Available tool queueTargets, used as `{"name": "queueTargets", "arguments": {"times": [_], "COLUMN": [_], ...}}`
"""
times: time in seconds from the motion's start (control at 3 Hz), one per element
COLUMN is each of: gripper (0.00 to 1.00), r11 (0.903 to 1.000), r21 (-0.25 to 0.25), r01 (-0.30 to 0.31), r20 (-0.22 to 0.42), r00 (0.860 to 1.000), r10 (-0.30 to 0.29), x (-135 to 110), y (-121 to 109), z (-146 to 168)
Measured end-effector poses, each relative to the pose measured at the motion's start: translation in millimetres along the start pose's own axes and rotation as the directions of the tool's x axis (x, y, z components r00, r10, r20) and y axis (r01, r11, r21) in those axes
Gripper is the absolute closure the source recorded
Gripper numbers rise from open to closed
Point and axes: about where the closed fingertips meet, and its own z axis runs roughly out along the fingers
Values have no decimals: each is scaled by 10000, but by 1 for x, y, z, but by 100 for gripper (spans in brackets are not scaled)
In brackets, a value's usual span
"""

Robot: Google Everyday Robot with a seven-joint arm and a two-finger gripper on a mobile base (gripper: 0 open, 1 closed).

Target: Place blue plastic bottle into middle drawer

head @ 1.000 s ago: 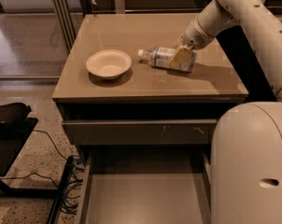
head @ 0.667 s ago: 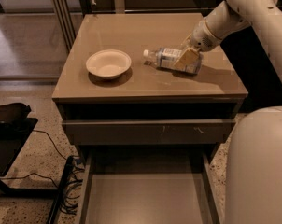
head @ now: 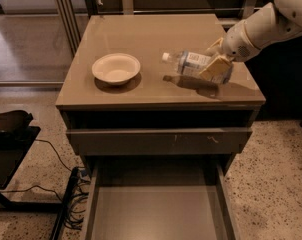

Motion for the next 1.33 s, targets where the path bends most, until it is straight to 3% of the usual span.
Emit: {"name": "queueTargets", "arguments": {"times": [0.67,1.0,1.33], "gripper": [100,100,100], "r11": [9956,9922,9950], "r21": [422,422,387], "r01": [839,1171,923], "r20": [283,772,1390], "r00": [9960,9898,9856], "r10": [-851,-1201,-968], "x": [6,23,51], "y": [76,130,182], "z": [-45,-43,-23]}}
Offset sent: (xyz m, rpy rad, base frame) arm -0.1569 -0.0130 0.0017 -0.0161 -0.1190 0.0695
